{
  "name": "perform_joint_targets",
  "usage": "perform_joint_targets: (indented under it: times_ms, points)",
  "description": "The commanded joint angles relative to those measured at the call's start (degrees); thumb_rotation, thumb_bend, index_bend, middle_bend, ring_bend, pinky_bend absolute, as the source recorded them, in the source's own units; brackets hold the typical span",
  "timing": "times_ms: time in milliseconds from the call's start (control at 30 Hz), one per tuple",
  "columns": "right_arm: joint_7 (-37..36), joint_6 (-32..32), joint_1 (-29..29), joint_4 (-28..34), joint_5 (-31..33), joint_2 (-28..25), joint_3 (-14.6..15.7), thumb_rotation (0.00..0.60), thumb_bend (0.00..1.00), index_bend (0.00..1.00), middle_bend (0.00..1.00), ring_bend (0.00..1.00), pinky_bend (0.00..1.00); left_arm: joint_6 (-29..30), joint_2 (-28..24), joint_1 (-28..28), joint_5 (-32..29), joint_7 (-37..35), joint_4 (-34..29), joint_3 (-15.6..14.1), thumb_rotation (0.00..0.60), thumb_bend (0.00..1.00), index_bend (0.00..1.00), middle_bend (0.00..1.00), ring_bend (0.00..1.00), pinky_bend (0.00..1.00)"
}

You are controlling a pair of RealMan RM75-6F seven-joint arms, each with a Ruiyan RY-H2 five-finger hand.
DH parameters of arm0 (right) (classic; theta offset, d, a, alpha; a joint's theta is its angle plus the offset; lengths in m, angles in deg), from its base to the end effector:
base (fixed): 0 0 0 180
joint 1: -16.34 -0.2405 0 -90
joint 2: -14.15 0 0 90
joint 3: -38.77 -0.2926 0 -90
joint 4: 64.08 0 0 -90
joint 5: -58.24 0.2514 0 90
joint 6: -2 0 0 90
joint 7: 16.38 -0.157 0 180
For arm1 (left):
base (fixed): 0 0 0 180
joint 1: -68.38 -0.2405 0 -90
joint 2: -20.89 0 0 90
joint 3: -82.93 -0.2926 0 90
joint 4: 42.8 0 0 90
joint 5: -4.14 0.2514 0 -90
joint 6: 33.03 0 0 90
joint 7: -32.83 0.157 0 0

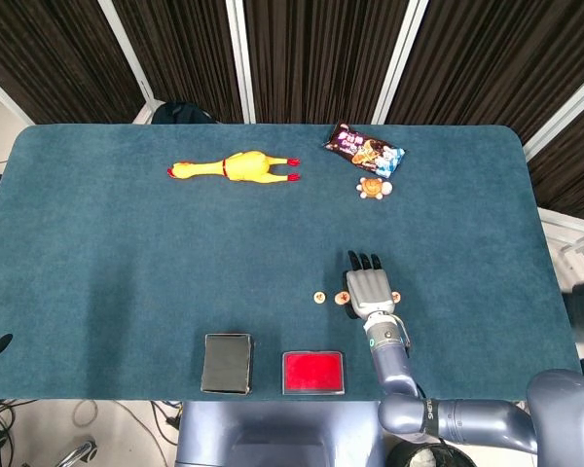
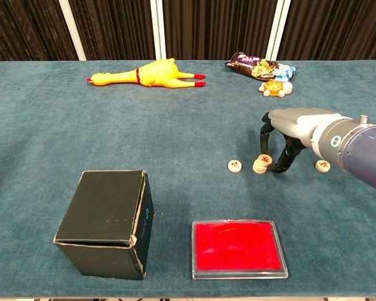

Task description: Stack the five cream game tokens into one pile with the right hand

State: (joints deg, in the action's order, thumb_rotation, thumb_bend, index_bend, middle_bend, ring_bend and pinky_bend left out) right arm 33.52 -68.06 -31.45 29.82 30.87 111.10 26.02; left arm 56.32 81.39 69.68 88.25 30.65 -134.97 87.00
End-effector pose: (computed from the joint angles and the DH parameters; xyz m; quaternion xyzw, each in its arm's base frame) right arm -0.1447 -0.3609 -0.0965 0.6967 -0.4566 0.2300 0.5032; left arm -0.3754 0.1823 0.1773 -0.5582 -0.3731 -0.3873 0.6318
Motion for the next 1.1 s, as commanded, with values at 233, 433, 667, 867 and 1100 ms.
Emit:
perform_joint_targets:
  times_ms: [233, 433, 667, 867, 1100]
  points:
    - [0.2, -0.5, 0.1, 0.8, 0.2, -0.8, -0.1, 0.600, 0.39, 0.44, 0.00, 0.00, 0.00, 0.0, 0.0, 0.0, -0.2, -0.1, 0.0, 0.1, 0.600, 0.12, 0.14, 0.00, 0.00, 0.03]
    - [-0.7, -1.3, 1.4, 2.0, -0.3, -4.0, 0.1, 0.600, 0.39, 0.43, 0.00, 0.00, 0.00, 0.0, 0.0, 0.0, -0.1, -0.1, 0.1, 0.0, 0.600, 0.12, 0.14, 0.00, 0.00, 0.03]
    - [-3.8, -0.7, 4.3, 2.4, -0.9, -7.2, 2.0, 0.600, 0.39, 0.43, 0.00, 0.00, 0.00, 0.3, 0.1, 0.0, 0.3, 0.3, 0.0, 0.0, 0.600, 0.12, 0.14, 0.00, 0.00, 0.03]
    - [-6.9, 0.2, 6.8, 0.7, -1.8, -8.5, 3.6, 0.600, 0.39, 0.43, 0.00, 0.00, 0.00, 0.4, 0.1, -0.1, 0.1, 0.4, 0.0, 0.1, 0.600, 0.12, 0.14, 0.00, 0.00, 0.03]
    - [-9.4, 0.6, 8.3, -3.8, -4.4, -7.5, 4.5, 0.600, 0.39, 0.43, 0.00, 0.00, 0.00, 0.3, 0.1, -0.1, -0.1, 0.4, 0.0, 0.1, 0.600, 0.12, 0.14, 0.00, 0.00, 0.03]
